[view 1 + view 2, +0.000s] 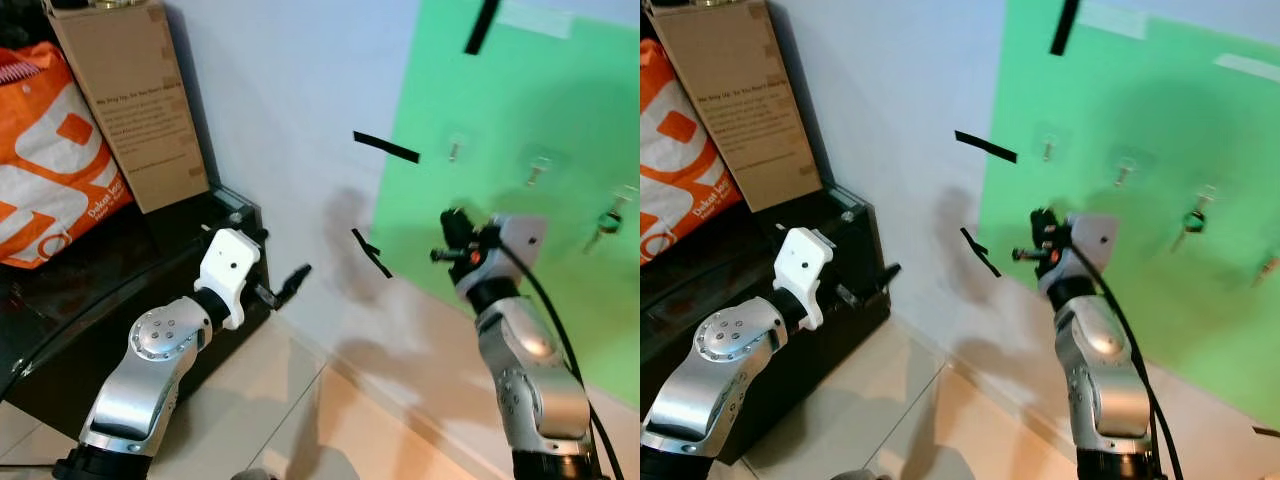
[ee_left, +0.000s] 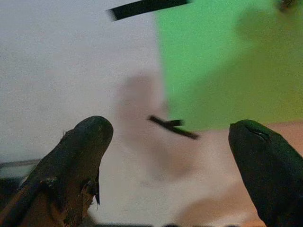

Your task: Hang keys on a hook

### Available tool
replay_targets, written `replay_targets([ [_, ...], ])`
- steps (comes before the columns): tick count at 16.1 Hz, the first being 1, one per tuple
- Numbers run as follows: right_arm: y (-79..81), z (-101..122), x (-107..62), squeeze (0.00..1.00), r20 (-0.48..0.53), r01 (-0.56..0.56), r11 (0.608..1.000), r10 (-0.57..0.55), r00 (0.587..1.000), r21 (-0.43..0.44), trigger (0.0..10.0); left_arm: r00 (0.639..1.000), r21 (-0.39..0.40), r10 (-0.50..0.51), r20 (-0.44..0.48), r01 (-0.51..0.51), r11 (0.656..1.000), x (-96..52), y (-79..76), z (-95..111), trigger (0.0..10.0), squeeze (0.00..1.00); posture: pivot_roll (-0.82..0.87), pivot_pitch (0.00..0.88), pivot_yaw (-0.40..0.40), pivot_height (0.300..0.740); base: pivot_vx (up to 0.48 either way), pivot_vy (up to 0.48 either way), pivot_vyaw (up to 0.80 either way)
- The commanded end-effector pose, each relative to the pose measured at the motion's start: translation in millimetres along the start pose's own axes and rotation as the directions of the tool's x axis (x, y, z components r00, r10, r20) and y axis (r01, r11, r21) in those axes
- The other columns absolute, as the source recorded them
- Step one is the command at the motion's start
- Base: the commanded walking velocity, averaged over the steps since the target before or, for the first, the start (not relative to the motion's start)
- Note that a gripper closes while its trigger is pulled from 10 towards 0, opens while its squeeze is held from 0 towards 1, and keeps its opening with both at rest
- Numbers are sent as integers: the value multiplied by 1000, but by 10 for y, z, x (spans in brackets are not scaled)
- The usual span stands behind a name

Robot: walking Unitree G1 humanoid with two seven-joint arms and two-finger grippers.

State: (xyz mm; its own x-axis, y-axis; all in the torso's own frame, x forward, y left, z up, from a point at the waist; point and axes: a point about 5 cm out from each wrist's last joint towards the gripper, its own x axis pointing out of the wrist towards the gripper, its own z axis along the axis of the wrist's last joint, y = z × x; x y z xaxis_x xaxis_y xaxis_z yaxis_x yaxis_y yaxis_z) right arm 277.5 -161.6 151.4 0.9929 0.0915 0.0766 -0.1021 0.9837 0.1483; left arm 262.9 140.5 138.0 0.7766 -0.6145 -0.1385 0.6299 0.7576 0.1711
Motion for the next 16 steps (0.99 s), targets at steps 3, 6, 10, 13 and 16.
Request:
replay_targets([
  [3, -138, 139, 76, 0, 75, 113, 994, -114, 991, 10, 10000, 996, 5, -94, 13, 94, 996, -5, -60, 64, 10000, 0, 33, 0, -1, 740, 0, 0, 0],
  [6, -235, 242, 132, 0, 118, 158, 980, -172, 978, 120, 10000, 991, -4, -134, 14, 134, 991, -6, -86, 69, 10000, 0, 30, 0, 2, 740, 0, 0, 0],
  [10, -255, 267, 168, 0, 128, 161, 979, -176, 976, 122, 10000, 988, -6, -154, 17, 154, 988, -10, -88, 84, 10000, 0, 34, 0, -1, 740, 0, 0, 0],
  [13, -281, 299, 187, 0, 140, 162, 978, -180, 974, 134, 10000, 984, -9, -177, 29, 178, 984, -7, -103, 109, 10000, 0, 33, 0, 0, 740, 0, 0, 0],
  [16, -321, 321, 189, 0, 151, 177, 974, -197, 969, 138, 10000, 983, -11, -181, 29, 182, 983, -4, -104, 109, 10000, 0, 34, 0, -1, 740, 0, 0, 0],
])
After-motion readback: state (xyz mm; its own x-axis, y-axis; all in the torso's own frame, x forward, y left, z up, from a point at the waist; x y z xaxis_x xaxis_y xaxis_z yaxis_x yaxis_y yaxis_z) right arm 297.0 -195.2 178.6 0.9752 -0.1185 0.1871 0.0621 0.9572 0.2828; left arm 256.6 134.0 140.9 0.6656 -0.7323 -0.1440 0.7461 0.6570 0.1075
